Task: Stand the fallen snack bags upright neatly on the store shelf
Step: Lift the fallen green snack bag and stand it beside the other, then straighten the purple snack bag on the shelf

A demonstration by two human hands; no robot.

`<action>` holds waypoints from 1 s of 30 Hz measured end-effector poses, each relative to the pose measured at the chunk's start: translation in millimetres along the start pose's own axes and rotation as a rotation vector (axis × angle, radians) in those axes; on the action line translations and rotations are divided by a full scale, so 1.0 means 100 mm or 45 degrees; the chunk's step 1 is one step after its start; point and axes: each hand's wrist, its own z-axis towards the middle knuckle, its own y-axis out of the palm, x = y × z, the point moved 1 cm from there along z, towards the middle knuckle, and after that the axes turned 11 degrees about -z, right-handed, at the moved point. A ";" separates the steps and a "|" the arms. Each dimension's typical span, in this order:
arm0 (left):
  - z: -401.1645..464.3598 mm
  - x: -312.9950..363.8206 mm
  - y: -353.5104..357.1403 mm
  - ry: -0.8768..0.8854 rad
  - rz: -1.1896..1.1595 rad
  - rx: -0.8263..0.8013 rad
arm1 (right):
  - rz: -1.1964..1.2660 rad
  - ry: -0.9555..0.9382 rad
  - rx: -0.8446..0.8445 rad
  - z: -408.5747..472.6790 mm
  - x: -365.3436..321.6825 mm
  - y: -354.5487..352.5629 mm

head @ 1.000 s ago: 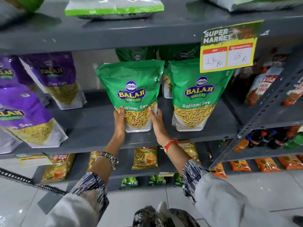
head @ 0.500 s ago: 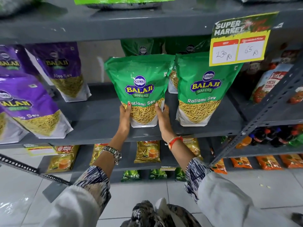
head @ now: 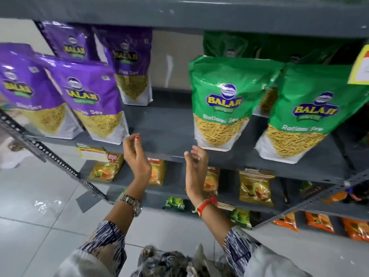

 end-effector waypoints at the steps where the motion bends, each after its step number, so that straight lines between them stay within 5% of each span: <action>1: 0.15 0.02 -0.18 0.048 0.031 0.074 | -0.015 -0.034 -0.032 -0.03 -0.02 0.20; 7: 1.09 0.00 -1.00 0.036 0.058 0.202 | 0.019 0.060 -0.208 -0.06 -0.21 1.37; 13: 1.64 -0.09 -1.29 -0.352 -0.017 -0.209 | 0.042 0.208 -0.246 0.06 -0.34 2.16; 18: 1.88 -0.03 -1.24 -0.481 -0.007 -0.516 | 0.133 0.208 -0.302 0.05 -0.36 2.37; 30: 1.82 -0.14 -1.25 -0.448 -0.044 -0.517 | 0.110 0.173 -0.293 0.20 -0.29 2.45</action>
